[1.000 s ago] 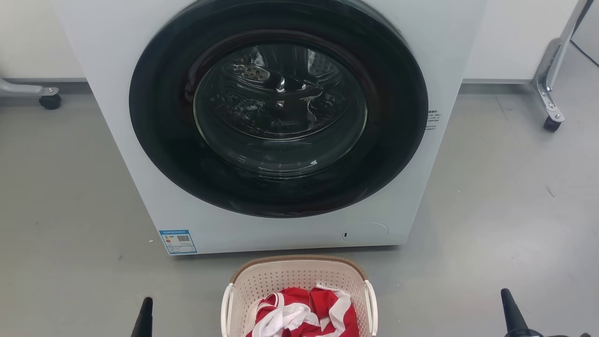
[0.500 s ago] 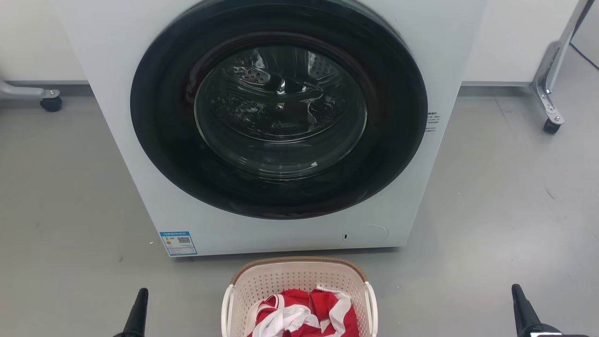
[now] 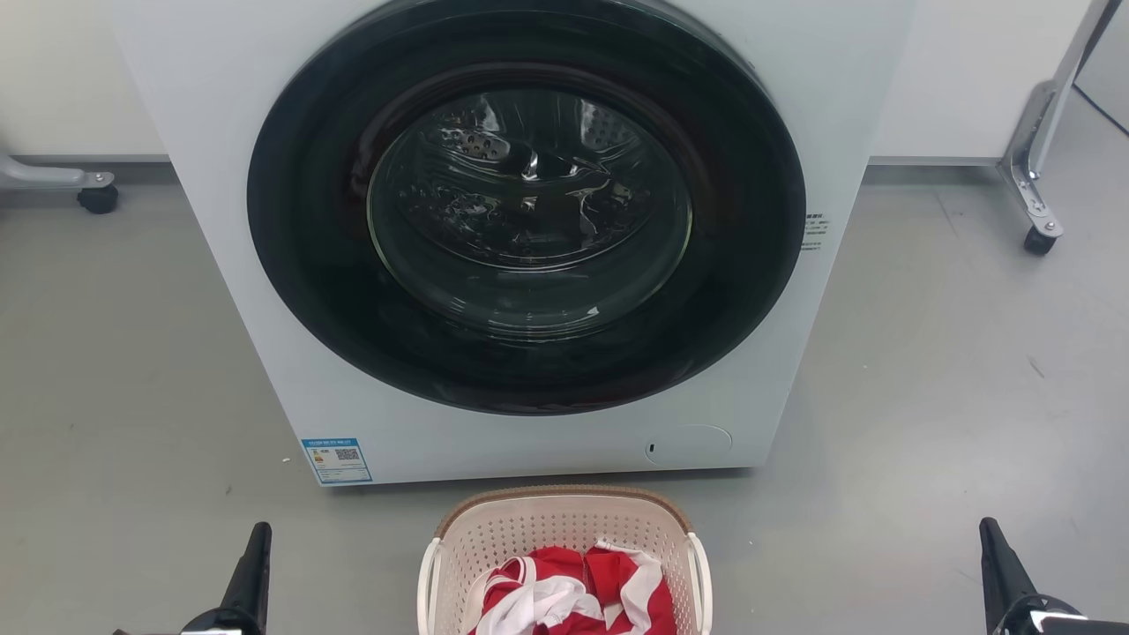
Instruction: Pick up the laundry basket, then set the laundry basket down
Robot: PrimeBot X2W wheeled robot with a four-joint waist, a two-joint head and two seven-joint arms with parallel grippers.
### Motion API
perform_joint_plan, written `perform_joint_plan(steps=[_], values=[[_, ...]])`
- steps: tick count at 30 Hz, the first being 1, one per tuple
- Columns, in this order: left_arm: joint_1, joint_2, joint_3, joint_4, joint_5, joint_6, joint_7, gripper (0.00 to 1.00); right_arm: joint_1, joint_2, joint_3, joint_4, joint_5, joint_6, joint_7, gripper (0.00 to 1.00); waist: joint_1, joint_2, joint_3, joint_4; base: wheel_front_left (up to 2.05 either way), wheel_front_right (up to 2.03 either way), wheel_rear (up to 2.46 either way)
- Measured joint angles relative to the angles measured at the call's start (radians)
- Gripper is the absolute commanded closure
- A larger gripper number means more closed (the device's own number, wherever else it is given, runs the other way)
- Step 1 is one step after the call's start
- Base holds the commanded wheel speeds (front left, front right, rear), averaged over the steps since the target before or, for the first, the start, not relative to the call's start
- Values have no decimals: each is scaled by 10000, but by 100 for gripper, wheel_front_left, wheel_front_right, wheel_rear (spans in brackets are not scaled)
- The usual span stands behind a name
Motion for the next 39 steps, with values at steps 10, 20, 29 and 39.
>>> perform_joint_plan(steps=[10,20,29,39], values=[[0,-2,2,2,0,0,0,100,-26,0,0,2,0,0,0,100,0,0,0,0,0,0,0],[0,-2,2,4,-2,0,0,100,-26,0,0,2,0,0,0,100,0,0,0,0,0,0,0],[0,-2,2,4,-2,0,0,100,-26,0,0,2,0,2,0,100,1,0,0,0,0,0,0],[0,-4,2,2,-2,0,0,100,-26,0,0,4,0,12,0,100,0,0,0,0,0,0,0]])
